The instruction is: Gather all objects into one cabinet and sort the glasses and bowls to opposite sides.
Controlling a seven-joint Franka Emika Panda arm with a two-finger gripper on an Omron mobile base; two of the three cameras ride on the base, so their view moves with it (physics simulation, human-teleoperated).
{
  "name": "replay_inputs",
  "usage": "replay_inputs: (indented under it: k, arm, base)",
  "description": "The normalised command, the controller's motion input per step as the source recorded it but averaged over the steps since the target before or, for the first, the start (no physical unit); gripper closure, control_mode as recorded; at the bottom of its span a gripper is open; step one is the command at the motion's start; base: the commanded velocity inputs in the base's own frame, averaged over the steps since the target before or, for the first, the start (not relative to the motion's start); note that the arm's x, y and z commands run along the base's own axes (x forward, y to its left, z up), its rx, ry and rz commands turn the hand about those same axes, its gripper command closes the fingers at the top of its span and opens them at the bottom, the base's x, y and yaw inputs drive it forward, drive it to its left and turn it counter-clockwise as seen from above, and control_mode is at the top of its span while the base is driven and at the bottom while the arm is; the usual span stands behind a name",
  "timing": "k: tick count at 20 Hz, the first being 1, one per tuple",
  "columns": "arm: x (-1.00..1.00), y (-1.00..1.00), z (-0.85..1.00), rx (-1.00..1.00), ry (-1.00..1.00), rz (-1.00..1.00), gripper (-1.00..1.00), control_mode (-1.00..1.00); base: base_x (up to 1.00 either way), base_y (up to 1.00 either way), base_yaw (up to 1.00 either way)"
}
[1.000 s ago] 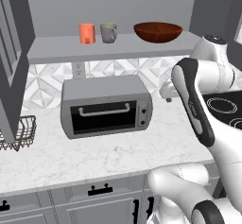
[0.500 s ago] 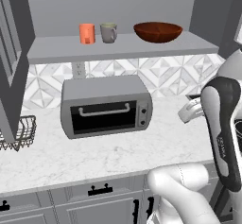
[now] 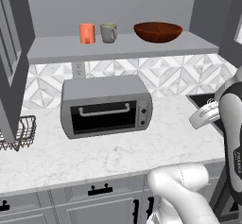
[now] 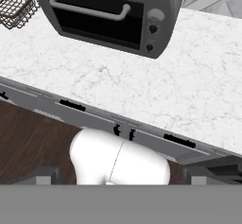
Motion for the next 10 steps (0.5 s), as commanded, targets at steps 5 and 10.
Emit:
replay_inputs:
  k: [5, 10]
  arm:
    - [0.00, 0.00, 0.00, 0.00, 0.00, 0.00, -1.00, -1.00]
    - [0.00, 0.00, 0.00, 0.00, 0.00, 0.00, -1.00, -1.00]
  base:
    - [0.00, 0.00, 0.00]
    - [0.00, 0.00, 0.00]
